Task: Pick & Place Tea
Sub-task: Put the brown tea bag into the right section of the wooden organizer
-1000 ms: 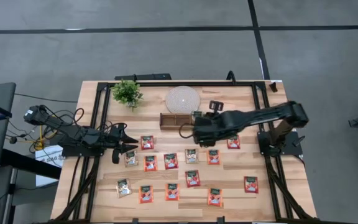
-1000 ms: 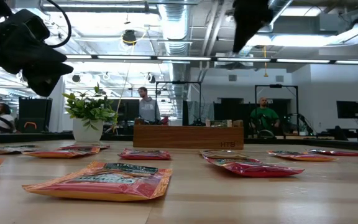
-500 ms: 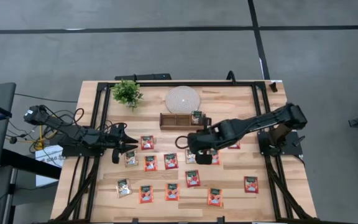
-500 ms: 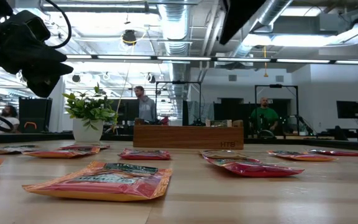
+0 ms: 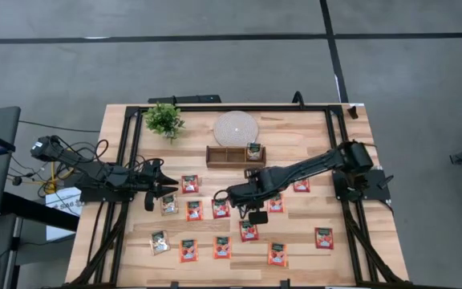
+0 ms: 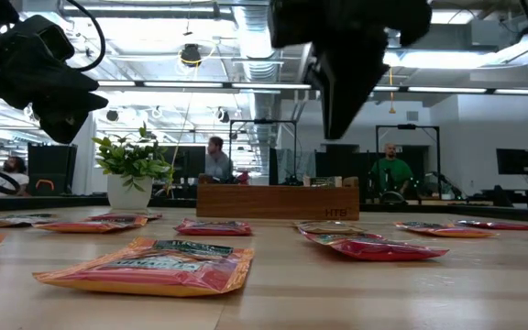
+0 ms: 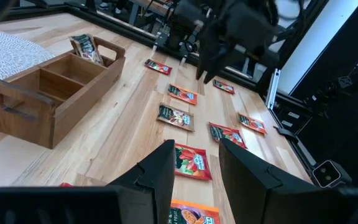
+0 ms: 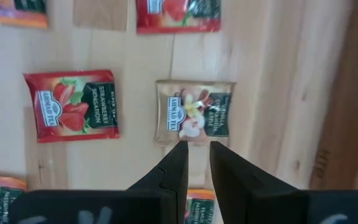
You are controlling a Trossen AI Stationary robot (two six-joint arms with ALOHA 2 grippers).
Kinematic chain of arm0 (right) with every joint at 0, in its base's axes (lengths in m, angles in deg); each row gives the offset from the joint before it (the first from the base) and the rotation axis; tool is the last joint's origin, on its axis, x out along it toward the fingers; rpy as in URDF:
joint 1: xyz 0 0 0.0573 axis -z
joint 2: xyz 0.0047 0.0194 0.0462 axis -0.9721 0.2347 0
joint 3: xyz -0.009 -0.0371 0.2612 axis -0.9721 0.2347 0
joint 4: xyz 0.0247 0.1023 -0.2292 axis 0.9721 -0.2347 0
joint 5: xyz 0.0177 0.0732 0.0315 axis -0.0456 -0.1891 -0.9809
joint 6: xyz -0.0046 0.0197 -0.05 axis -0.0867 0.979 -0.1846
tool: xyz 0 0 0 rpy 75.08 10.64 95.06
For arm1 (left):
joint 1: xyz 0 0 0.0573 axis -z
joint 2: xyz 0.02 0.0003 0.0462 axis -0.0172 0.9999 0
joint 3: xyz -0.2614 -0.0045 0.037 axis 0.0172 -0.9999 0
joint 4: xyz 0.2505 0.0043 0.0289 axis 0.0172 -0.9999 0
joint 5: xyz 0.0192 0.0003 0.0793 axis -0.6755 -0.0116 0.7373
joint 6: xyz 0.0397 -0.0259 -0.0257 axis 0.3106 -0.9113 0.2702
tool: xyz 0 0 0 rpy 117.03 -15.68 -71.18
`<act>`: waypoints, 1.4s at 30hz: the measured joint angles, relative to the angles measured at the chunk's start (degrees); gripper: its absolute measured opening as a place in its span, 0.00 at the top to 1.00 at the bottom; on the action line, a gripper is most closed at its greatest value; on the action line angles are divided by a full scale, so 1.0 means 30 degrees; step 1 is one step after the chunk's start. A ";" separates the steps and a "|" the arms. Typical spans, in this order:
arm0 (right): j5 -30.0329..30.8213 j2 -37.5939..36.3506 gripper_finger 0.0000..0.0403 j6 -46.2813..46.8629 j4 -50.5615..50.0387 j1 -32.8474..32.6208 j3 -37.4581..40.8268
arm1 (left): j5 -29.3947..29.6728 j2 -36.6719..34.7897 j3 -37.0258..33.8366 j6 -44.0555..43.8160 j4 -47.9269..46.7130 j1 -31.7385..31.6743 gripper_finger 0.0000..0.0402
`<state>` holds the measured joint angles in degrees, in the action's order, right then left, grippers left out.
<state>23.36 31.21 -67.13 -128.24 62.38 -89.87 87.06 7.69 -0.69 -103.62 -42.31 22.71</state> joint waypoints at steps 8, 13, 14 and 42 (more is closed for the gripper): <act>-0.0089 0.1305 0.85 -0.0632 0.0146 0.0445 -0.0013 | 0.0000 0.0000 0.0000 0.0002 0.0003 0.0000 0.71; -0.0160 0.1497 0.85 -0.0649 0.0574 0.1114 -0.0010 | 0.0004 0.0005 0.0000 0.0007 -0.0007 0.0004 0.71; -0.0196 0.1514 0.85 -0.0656 0.0519 0.1239 -0.0007 | -0.0005 0.0000 0.0000 0.0007 -0.0011 0.0004 0.71; -0.0273 0.1536 0.85 -0.0980 0.3489 0.2406 0.3350 | -0.0796 0.0000 0.0000 0.0066 -0.0306 0.0004 0.71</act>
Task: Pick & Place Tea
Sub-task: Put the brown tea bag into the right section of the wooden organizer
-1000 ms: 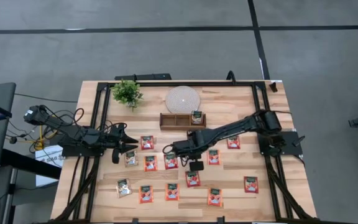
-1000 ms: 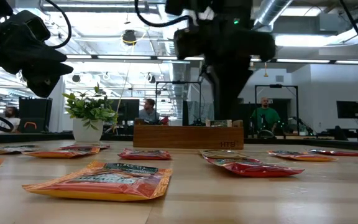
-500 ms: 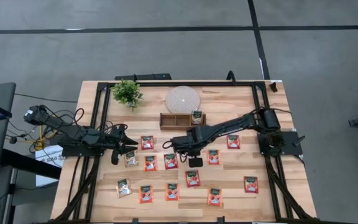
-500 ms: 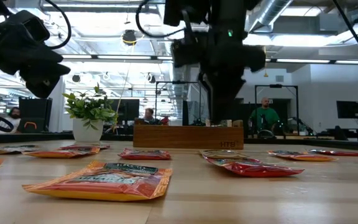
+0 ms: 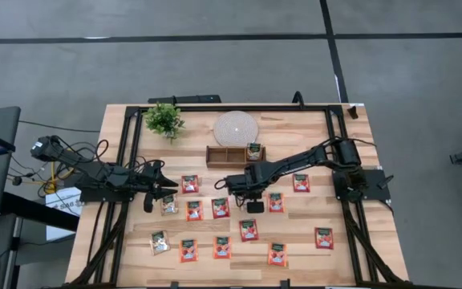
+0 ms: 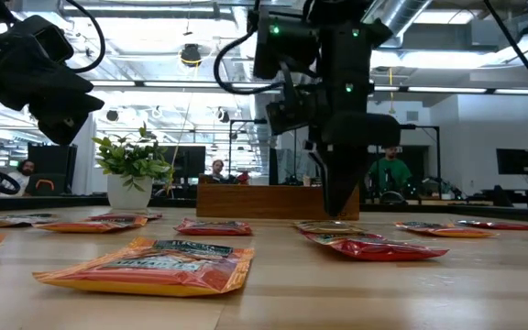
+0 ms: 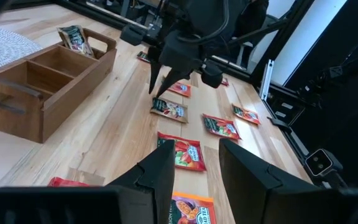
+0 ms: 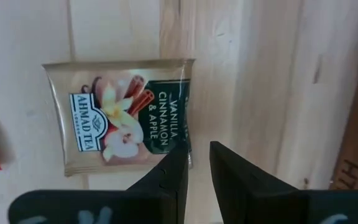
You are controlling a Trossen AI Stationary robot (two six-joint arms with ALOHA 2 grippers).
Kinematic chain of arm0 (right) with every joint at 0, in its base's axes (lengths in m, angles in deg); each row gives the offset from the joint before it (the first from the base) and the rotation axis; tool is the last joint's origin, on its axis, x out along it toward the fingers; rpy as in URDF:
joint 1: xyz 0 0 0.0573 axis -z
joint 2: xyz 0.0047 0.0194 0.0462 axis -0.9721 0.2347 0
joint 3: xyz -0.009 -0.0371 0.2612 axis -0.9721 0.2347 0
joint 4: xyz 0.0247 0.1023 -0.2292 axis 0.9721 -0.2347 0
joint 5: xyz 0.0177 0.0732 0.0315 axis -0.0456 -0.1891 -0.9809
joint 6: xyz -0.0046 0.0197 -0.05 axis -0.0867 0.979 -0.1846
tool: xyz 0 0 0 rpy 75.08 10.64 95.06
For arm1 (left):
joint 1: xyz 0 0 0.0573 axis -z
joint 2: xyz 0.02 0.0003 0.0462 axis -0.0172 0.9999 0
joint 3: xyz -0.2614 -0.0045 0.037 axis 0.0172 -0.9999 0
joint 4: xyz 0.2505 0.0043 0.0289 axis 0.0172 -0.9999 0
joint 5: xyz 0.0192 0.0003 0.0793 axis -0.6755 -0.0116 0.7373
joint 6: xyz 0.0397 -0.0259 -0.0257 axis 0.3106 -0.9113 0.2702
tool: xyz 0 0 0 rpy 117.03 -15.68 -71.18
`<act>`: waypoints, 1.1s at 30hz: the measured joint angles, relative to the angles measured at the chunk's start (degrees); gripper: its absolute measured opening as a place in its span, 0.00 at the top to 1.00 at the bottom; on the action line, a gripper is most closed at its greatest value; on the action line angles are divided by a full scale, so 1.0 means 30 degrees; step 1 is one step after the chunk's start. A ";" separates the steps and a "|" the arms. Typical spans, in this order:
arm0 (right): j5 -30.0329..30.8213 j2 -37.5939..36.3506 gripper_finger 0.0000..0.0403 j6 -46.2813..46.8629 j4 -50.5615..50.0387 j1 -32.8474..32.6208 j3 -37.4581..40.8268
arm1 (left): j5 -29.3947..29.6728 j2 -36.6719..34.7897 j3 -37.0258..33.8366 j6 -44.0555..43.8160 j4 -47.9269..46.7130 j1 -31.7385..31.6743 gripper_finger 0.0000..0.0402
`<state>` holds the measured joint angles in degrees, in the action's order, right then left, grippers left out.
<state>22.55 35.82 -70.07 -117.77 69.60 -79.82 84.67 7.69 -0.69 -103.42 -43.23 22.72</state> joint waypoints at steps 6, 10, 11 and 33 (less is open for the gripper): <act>-0.0019 0.0007 0.85 -0.0168 0.0592 0.0037 0.0096 | 0.0006 0.0000 0.0000 -0.0007 0.0003 -0.0004 0.71; -0.0349 0.0000 0.85 -0.0197 0.0807 0.0078 0.0096 | 0.0002 0.0000 0.0000 -0.0007 0.0007 0.0000 0.71; -0.0443 0.0005 0.85 -0.0197 0.0809 0.0080 0.0096 | 0.0006 0.0006 0.0000 -0.0007 0.0007 0.0000 0.71; -0.0987 0.0804 0.85 -0.0642 0.0916 0.0083 -0.0040 | 0.0002 0.0000 0.0000 -0.0007 -0.0018 0.0000 0.71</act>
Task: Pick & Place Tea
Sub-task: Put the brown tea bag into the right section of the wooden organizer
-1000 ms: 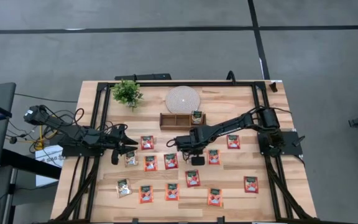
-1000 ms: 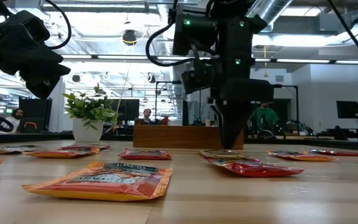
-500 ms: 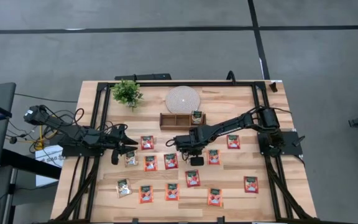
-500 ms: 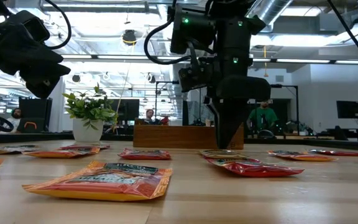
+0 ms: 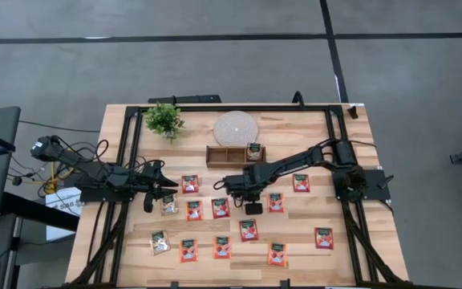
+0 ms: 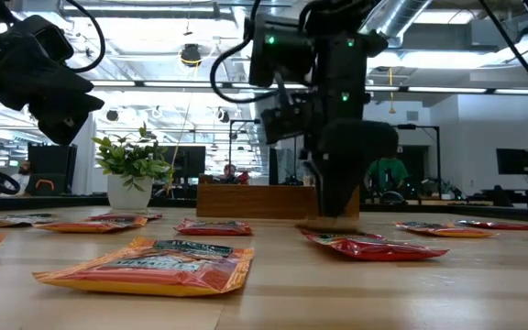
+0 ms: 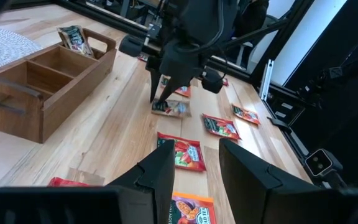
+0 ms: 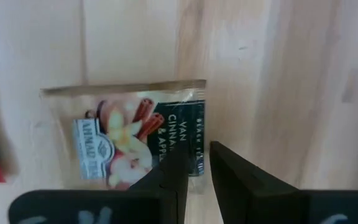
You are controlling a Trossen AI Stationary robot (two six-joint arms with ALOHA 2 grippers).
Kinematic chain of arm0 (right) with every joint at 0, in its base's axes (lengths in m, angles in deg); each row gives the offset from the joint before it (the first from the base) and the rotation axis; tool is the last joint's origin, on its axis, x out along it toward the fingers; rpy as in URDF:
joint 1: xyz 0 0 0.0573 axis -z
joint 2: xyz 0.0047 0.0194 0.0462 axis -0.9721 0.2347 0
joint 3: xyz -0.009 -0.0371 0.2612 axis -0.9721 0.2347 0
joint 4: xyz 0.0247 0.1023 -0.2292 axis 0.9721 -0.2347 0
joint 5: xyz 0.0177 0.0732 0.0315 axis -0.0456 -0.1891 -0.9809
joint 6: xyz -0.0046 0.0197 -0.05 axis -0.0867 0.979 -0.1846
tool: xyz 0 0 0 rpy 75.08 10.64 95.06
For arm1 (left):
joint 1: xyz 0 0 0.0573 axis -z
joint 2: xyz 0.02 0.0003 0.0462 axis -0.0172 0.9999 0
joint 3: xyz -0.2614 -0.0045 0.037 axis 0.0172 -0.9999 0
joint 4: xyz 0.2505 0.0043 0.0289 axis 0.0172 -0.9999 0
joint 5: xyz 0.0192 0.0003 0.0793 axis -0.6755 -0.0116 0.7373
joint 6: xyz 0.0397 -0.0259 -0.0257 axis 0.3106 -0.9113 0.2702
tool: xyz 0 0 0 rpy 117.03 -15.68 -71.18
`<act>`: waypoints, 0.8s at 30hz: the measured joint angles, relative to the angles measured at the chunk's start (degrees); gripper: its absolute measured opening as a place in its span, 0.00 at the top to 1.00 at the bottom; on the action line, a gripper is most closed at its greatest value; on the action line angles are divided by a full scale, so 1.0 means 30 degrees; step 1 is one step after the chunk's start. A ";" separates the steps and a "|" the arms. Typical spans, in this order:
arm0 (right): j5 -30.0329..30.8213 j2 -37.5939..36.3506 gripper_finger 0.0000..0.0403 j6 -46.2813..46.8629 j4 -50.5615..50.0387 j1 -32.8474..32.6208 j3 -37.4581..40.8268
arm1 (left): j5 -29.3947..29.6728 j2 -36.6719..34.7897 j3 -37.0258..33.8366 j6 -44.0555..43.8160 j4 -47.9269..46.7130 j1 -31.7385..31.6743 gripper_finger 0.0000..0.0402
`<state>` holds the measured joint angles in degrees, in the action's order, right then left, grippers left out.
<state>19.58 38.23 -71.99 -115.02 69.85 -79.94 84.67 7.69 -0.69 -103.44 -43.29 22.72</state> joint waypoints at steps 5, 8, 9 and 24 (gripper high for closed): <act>0.0141 0.0481 0.85 -0.0007 0.0133 -0.0156 0.0000 | -0.0001 0.0006 0.0002 0.0000 -0.0110 0.0000 0.71; 0.0129 0.0471 0.85 -0.0006 0.0161 -0.0156 0.0020 | -0.0003 0.0007 0.0000 0.0000 -0.0113 0.0000 0.71; 0.0125 0.0471 0.85 0.0001 0.0167 -0.0156 0.0025 | -0.0003 0.0000 0.0000 0.0000 -0.0113 0.0000 0.71; 0.0907 -0.0002 0.99 0.0292 0.0182 -0.0163 -0.0009 | 0.0005 0.0003 0.0000 0.0004 -0.0164 0.0000 0.71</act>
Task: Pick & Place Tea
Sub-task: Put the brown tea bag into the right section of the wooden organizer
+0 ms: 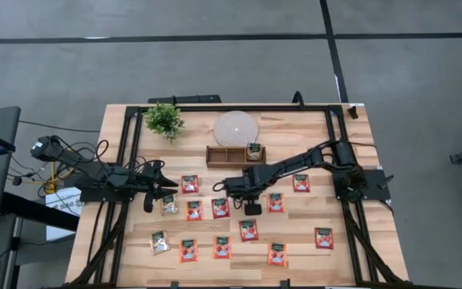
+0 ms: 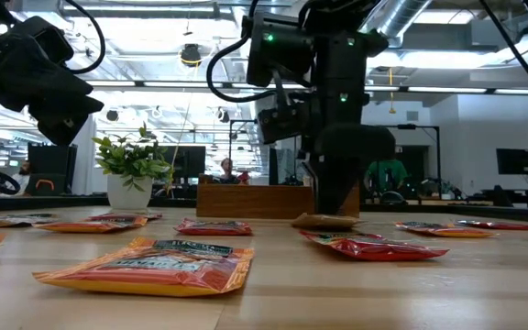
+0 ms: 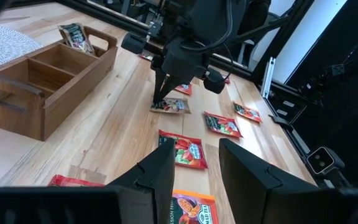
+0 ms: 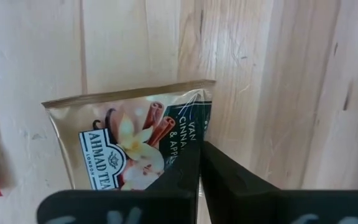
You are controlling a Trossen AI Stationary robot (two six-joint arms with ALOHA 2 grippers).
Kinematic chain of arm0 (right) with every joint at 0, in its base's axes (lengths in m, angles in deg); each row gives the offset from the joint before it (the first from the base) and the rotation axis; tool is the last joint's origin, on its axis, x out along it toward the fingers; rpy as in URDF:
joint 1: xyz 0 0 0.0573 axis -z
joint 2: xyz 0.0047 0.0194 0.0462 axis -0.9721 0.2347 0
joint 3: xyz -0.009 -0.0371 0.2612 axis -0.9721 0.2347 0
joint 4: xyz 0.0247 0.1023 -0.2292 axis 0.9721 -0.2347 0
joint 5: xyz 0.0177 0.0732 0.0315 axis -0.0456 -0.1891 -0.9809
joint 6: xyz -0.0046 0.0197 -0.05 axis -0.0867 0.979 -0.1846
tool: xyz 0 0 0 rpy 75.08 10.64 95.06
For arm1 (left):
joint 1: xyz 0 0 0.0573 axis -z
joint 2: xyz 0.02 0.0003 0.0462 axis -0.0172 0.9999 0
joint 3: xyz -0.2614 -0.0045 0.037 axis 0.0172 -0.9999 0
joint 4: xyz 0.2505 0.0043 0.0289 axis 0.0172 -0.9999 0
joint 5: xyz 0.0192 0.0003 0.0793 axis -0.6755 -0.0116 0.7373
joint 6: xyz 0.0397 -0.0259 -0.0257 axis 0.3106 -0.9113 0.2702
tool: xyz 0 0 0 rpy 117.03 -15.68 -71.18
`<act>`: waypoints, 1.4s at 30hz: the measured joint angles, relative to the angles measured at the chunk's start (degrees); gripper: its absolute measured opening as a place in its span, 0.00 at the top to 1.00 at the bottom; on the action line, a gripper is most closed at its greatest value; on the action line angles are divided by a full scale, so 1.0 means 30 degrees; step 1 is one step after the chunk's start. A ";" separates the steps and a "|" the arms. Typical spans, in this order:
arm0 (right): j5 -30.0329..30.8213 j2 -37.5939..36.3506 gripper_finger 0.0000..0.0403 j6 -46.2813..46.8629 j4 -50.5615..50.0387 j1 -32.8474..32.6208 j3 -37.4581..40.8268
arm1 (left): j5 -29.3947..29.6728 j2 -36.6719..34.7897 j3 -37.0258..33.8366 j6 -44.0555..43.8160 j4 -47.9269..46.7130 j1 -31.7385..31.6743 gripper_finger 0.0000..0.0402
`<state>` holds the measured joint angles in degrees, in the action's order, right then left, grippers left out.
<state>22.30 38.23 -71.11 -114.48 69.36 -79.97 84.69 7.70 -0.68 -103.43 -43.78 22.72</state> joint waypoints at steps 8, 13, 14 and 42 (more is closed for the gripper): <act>0.0631 -0.0787 1.00 0.0366 -0.1600 -0.0028 -0.0872 | 0.0000 -0.0003 0.0000 0.0003 -0.0080 0.0000 0.71; 0.2355 -0.1762 1.00 0.0408 -0.3055 -0.0402 -0.1479 | 0.0000 -0.0003 0.0001 0.0003 -0.0087 -0.0001 0.71; 0.2836 -0.2045 1.00 0.0420 -0.3118 -0.0479 -0.1635 | 0.0000 -0.0003 0.0000 0.0003 -0.0087 -0.0006 0.71; 1.0655 -0.5458 1.00 -0.0949 -0.5826 0.2145 -0.1800 | 0.0000 -0.0003 0.0000 0.0018 -0.0219 -0.0007 0.71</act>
<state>54.27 21.86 -73.96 -131.96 75.79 -85.37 84.69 7.69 -0.69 -103.38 -44.43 22.70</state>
